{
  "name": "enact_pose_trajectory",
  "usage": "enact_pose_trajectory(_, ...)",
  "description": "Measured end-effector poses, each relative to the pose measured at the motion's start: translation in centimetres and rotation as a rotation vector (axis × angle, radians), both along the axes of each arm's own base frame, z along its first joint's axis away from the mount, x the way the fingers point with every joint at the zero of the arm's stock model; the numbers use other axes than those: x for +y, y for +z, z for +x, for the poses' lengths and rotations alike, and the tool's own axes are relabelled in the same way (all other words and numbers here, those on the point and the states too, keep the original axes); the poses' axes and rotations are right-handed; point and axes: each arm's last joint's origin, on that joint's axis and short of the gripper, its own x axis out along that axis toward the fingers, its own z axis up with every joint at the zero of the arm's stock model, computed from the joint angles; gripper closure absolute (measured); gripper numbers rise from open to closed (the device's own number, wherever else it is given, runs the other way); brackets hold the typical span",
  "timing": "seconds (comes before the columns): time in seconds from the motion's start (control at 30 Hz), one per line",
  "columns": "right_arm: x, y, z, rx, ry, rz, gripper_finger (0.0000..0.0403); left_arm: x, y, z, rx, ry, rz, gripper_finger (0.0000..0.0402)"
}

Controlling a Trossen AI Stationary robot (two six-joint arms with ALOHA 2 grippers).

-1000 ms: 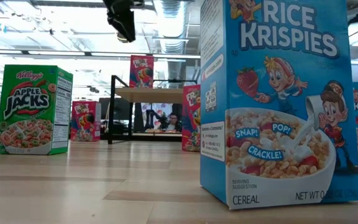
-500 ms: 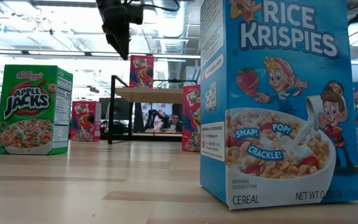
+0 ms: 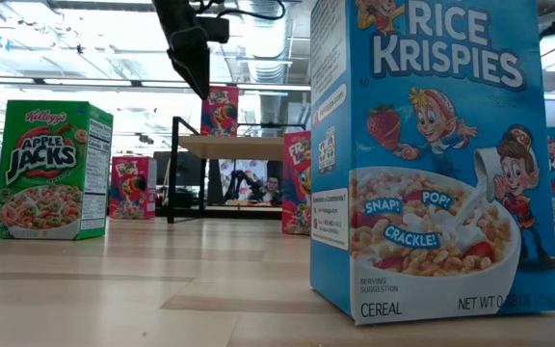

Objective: Stack cereal on shelf
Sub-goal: Put the middle left red cereal box on the shelf

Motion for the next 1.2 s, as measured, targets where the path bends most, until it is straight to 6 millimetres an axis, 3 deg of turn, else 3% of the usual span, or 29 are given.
enact_pose_trajectory(0.47,0.0,0.0,0.0,0.001,-0.001,-0.006,0.0137,1.6,0.2,-0.6,-0.019,0.031,0.032,0.0177)
enact_pose_trajectory(0.77,0.0,0.0,0.0,0.0,-0.001,-0.006,0.0137,1.0,-0.2,-1.0,-0.017,0.018,-0.099,0.0177)
enact_pose_trajectory(1.2,0.0,0.1,0.0,-0.007,-0.001,-0.006,0.0137,2.3,0.2,-1.0,-0.046,0.023,0.001,0.0177)
